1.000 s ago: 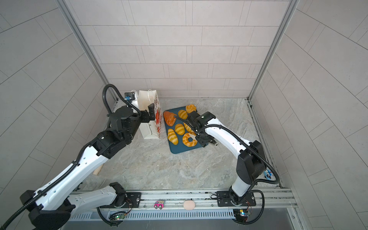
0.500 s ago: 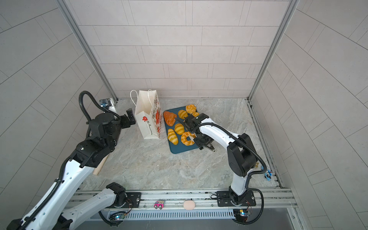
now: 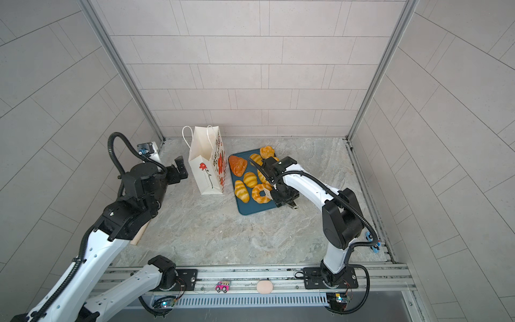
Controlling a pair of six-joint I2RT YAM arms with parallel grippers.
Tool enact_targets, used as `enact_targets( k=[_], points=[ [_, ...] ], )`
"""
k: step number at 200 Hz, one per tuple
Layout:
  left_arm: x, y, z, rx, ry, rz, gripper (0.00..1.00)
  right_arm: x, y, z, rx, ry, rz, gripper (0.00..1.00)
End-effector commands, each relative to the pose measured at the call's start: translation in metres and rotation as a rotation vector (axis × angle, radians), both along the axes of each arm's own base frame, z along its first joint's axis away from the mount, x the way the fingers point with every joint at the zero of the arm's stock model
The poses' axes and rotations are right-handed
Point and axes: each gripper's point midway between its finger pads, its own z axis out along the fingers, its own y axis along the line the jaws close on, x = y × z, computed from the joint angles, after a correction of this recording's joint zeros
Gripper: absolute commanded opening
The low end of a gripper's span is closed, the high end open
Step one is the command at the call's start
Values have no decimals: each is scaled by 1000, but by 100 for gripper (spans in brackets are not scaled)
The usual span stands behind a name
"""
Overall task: Place the fake bread into the paper bag
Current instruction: 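Lower the tongs with the right gripper onto the ring-shaped bread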
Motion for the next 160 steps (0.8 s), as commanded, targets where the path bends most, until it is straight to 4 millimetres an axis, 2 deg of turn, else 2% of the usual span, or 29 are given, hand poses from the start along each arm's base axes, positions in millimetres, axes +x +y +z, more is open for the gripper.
enact_targets(
  k=[1, 54, 122, 129, 160],
  points=[
    [-4, 6, -2, 8, 3, 18, 100, 2, 9, 15, 67, -41, -35, 59],
    [-12, 14, -3, 28, 1, 38, 100, -1, 12, 9, 69, -16, -51, 58],
    [-15, 16, -10, 41, 18, 38, 100, 12, 20, -3, 59, -7, -83, 57],
    [-22, 19, -3, 30, -8, 39, 100, 14, 19, -4, 54, -12, -88, 57],
    [-25, 21, -3, 32, -12, 41, 100, 17, 25, -8, 59, -1, -91, 56]
  ],
)
